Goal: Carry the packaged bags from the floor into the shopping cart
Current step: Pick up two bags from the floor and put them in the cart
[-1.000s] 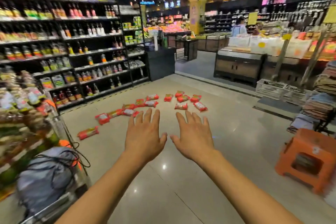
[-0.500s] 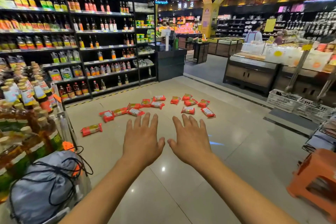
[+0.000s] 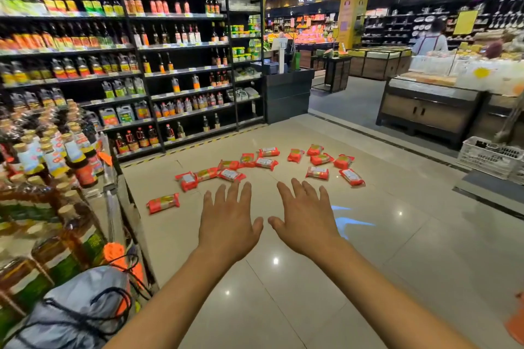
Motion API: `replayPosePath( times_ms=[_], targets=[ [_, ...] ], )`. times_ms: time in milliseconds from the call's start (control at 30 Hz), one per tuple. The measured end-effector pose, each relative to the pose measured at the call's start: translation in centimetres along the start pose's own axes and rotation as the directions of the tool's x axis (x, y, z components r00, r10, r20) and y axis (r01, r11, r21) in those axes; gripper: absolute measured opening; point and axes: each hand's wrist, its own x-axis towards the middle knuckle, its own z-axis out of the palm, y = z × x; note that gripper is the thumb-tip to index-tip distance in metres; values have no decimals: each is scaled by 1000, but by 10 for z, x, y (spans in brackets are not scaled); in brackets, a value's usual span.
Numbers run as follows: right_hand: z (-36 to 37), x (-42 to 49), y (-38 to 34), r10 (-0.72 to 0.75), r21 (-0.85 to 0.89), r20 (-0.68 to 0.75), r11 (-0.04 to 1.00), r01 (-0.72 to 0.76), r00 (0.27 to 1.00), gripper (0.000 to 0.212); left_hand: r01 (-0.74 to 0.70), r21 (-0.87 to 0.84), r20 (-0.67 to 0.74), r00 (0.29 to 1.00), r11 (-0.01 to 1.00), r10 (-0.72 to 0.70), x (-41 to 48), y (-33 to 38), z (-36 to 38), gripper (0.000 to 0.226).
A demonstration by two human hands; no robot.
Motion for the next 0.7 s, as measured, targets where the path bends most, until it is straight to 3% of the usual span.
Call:
replayPosePath(
  times_ms=[700],
  targets=[
    [29,303,67,-299,82,14,951,296,954,77,264,131,23,963,955,-270,258,-8,47,80]
  ],
)
